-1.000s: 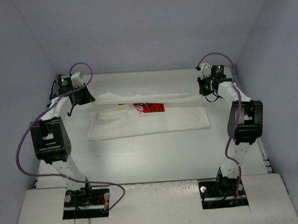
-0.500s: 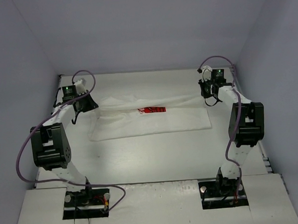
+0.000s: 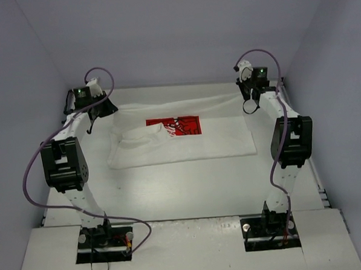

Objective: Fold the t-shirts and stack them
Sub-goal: Fold the other side of the tshirt into a rectangle

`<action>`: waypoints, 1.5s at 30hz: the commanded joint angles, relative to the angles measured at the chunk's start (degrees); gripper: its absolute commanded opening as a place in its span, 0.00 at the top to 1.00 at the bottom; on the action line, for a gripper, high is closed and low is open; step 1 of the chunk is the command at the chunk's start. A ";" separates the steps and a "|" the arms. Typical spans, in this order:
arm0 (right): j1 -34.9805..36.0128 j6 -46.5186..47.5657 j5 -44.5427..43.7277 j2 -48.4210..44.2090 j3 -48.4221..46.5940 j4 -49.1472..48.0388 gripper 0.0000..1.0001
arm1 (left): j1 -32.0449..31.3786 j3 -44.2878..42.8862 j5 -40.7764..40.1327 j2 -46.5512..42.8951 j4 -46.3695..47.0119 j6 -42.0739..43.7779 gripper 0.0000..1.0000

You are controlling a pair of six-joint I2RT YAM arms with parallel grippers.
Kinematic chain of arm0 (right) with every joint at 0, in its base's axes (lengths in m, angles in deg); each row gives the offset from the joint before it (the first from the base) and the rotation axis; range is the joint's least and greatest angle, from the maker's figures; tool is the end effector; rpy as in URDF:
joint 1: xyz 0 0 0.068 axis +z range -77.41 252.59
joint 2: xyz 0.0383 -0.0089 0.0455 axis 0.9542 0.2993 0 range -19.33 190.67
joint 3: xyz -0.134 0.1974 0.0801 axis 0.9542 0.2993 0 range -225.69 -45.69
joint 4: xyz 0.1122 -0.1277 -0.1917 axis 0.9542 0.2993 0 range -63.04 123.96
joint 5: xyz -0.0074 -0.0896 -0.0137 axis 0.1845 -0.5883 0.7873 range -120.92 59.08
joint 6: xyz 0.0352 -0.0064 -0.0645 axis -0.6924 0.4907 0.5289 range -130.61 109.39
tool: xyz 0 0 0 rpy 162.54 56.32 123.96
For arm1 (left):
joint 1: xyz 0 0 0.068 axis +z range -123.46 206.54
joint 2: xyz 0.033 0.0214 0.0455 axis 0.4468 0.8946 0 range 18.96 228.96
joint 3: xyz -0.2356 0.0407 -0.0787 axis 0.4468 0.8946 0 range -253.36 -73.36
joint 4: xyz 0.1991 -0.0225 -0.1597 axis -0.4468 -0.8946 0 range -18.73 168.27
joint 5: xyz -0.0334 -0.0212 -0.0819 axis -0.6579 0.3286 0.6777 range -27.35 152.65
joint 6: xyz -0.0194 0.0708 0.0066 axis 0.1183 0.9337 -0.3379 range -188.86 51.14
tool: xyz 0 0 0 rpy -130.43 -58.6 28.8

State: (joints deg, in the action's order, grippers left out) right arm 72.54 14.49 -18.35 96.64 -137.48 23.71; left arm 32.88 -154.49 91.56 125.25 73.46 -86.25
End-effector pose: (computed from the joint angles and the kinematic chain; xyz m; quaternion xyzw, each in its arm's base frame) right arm 0.4942 0.0131 0.2399 -0.2381 0.7859 -0.0347 0.5696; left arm 0.4415 0.0190 0.2346 -0.0501 0.8462 -0.2618 0.4614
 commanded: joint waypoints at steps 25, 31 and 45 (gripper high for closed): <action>1.02 -0.22 -6.33 -19.56 31.39 -12.48 0.93 | -0.98 20.27 0.88 -16.63 7.29 -3.44 0.94; 0.70 -2.85 -8.58 -20.19 35.50 -12.65 0.93 | -0.82 23.62 0.46 -18.80 6.30 -4.56 0.91; 4.13 -14.87 -10.01 -34.33 41.52 -14.76 0.47 | -2.52 16.40 -4.22 -21.78 -9.43 -4.34 0.48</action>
State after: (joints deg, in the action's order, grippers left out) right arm 74.18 1.01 -29.43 67.43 -93.36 13.94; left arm 31.82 -130.97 89.30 105.51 67.61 -90.65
